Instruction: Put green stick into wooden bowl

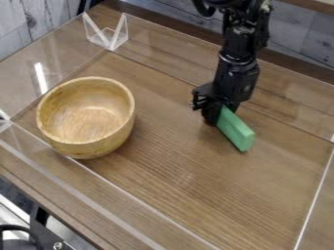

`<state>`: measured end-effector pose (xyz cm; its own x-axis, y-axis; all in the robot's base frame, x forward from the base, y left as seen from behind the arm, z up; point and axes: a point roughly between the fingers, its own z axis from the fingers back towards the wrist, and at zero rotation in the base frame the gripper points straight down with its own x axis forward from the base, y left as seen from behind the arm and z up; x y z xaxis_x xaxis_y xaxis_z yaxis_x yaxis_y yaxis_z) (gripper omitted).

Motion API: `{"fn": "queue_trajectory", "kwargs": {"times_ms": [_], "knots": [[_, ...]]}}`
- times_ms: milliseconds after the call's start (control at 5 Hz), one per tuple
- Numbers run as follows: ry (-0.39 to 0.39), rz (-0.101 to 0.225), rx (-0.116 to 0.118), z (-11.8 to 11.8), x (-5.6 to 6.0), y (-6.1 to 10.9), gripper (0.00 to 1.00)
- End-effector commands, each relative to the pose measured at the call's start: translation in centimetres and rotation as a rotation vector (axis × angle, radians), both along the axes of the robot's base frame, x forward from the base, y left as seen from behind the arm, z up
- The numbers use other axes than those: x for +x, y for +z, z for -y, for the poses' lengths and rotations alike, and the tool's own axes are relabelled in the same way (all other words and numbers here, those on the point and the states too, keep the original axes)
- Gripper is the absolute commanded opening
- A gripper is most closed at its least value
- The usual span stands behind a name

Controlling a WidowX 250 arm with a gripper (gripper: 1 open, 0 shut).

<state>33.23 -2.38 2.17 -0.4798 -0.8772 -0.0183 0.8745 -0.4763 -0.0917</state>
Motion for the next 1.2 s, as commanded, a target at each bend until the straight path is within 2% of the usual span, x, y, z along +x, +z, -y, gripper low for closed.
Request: {"fn": "queue_trajectory", "kwargs": {"times_ms": [0, 200, 600, 1000], "knots": [[-0.009, -0.001, -0.022, 0.0, 0.6, 1.5, 0.00], [-0.022, -0.030, -0.039, 0.1, 0.7, 2.1, 0.00], [-0.058, -0.075, -0.090, 0.3, 0.7, 3.5, 0.00], [-0.070, -0.107, -0.108, 0.7, 0.5, 3.5, 0.00]]}}
